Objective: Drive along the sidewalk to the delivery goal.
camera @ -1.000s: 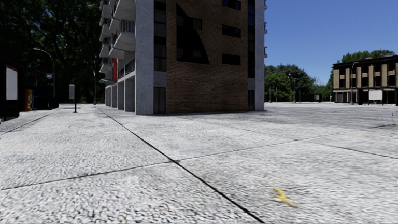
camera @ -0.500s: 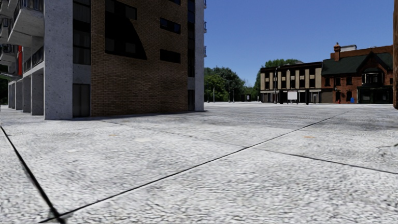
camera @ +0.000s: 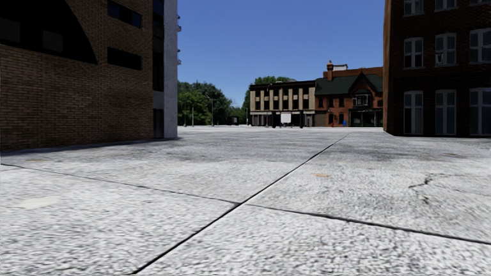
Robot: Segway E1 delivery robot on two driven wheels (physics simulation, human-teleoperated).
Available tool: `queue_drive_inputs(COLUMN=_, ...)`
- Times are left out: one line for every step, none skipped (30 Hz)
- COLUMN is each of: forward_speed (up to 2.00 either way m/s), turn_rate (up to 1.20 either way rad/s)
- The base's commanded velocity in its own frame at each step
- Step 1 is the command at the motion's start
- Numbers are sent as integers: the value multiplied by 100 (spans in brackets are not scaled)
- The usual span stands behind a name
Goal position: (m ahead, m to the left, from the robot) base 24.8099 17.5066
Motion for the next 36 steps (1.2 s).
queue_drive_inputs(forward_speed=200, turn_rate=0)
queue_drive_inputs(forward_speed=200, turn_rate=0)
queue_drive_inputs(forward_speed=200, turn_rate=0)
queue_drive_inputs(forward_speed=200, turn_rate=0)
queue_drive_inputs(forward_speed=200, turn_rate=0)
queue_drive_inputs(forward_speed=200, turn_rate=0)
queue_drive_inputs(forward_speed=200, turn_rate=0)
queue_drive_inputs(forward_speed=200, turn_rate=0)
queue_drive_inputs(forward_speed=200, turn_rate=0)
queue_drive_inputs(forward_speed=200, turn_rate=0)
queue_drive_inputs(forward_speed=200, turn_rate=0)
queue_drive_inputs(forward_speed=200, turn_rate=0)
queue_drive_inputs(forward_speed=200, turn_rate=0)
queue_drive_inputs(forward_speed=200, turn_rate=0)
queue_drive_inputs(forward_speed=200, turn_rate=0)
queue_drive_inputs(forward_speed=200, turn_rate=0)
queue_drive_inputs(forward_speed=200, turn_rate=0)
queue_drive_inputs(forward_speed=200, turn_rate=0)
queue_drive_inputs(forward_speed=200, turn_rate=0)
queue_drive_inputs(forward_speed=200, turn_rate=0)
queue_drive_inputs(forward_speed=200, turn_rate=0)
queue_drive_inputs(forward_speed=200, turn_rate=0)
queue_drive_inputs(forward_speed=200, turn_rate=0)
queue_drive_inputs(forward_speed=200, turn_rate=0)
queue_drive_inputs(forward_speed=200, turn_rate=0)
queue_drive_inputs(forward_speed=200, turn_rate=0)
queue_drive_inputs(forward_speed=200, turn_rate=0)
queue_drive_inputs(forward_speed=200, turn_rate=0)
queue_drive_inputs(forward_speed=200, turn_rate=0)
queue_drive_inputs(forward_speed=200, turn_rate=0)
queue_drive_inputs(forward_speed=200, turn_rate=0)
queue_drive_inputs(forward_speed=200, turn_rate=0)
queue_drive_inputs(forward_speed=200, turn_rate=0)
queue_drive_inputs(forward_speed=200, turn_rate=0)
queue_drive_inputs(forward_speed=200, turn_rate=0)
queue_drive_inputs(forward_speed=200, turn_rate=0)
